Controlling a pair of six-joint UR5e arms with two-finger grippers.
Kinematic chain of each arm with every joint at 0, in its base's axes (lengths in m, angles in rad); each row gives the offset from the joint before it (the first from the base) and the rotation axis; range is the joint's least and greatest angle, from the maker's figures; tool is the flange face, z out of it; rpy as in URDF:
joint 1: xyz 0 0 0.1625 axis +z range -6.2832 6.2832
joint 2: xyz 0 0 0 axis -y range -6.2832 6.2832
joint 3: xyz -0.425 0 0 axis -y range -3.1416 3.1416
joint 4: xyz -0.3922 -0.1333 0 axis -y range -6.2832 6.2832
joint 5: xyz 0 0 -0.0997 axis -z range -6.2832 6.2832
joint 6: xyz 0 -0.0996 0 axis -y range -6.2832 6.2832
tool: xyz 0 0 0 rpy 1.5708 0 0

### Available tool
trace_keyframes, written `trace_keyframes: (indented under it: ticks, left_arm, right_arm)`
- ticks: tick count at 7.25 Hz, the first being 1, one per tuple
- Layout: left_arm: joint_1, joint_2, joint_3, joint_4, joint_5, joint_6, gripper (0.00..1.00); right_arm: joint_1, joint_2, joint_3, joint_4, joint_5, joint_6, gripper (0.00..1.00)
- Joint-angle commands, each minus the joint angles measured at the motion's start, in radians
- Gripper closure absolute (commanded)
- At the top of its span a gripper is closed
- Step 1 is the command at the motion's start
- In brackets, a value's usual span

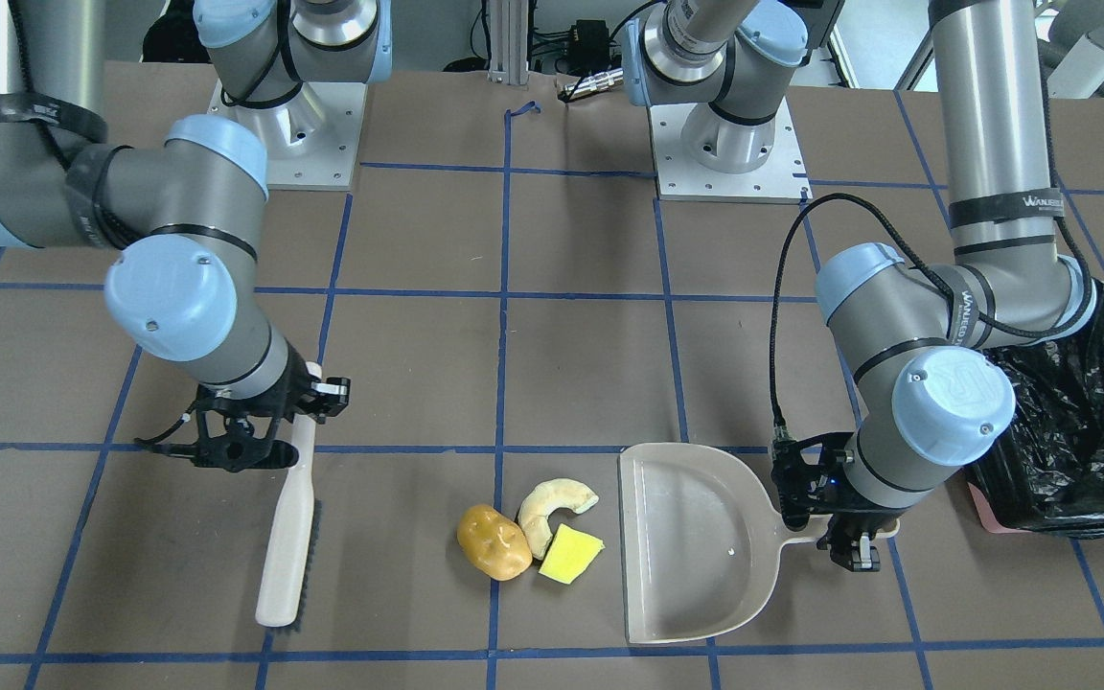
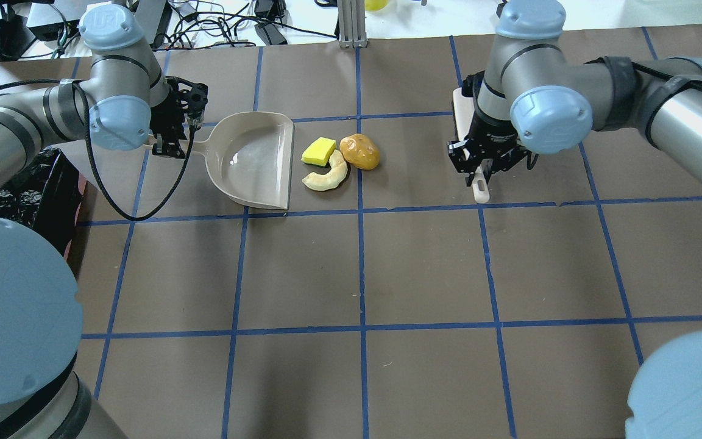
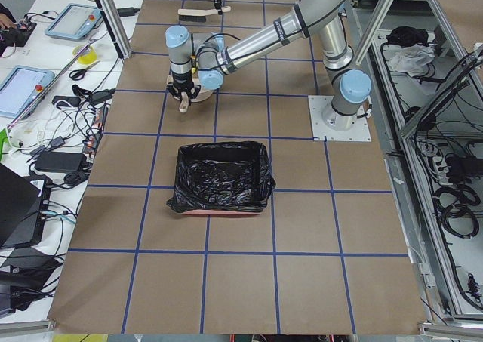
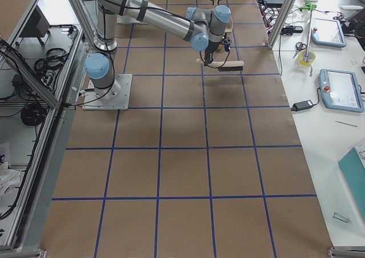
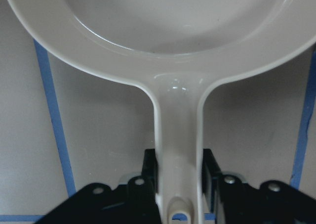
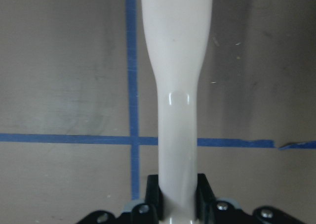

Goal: Sweep and dump trash into bin
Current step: 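Sweep the sponge, bagel and potato into the dustpan with the right-held brush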

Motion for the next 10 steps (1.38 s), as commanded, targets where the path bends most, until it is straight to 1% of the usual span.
trace_keyframes:
  ticks: [1, 3, 4, 6, 8, 9, 10]
  left_arm:
    - [-0.001, 0.000, 0.000, 0.000, -0.001, 0.000, 1.00]
    - [-0.001, 0.003, 0.000, -0.003, -0.001, 0.000, 1.00]
    - [-0.001, 0.001, -0.002, -0.003, -0.001, 0.000, 1.00]
    - [-0.001, 0.004, -0.002, -0.005, 0.001, 0.000, 1.00]
    - [-0.001, 0.012, -0.005, -0.009, 0.001, 0.000, 1.00]
    - [-0.002, 0.010, -0.002, -0.009, 0.001, 0.000, 1.00]
    - [-0.004, 0.007, -0.002, -0.009, 0.001, 0.000, 1.00]
  right_arm:
    - [0.101, 0.003, -0.002, 0.025, 0.030, 0.157, 1.00]
    - [0.149, 0.025, -0.002, 0.017, 0.055, 0.237, 1.00]
    - [0.169, 0.038, -0.005, 0.008, 0.057, 0.248, 1.00]
    - [0.213, 0.075, -0.048, 0.006, 0.057, 0.294, 1.00]
    - [0.246, 0.112, -0.094, 0.005, 0.057, 0.300, 1.00]
    - [0.267, 0.126, -0.097, -0.009, 0.057, 0.328, 1.00]
    - [0.290, 0.143, -0.097, -0.047, 0.057, 0.349, 1.00]
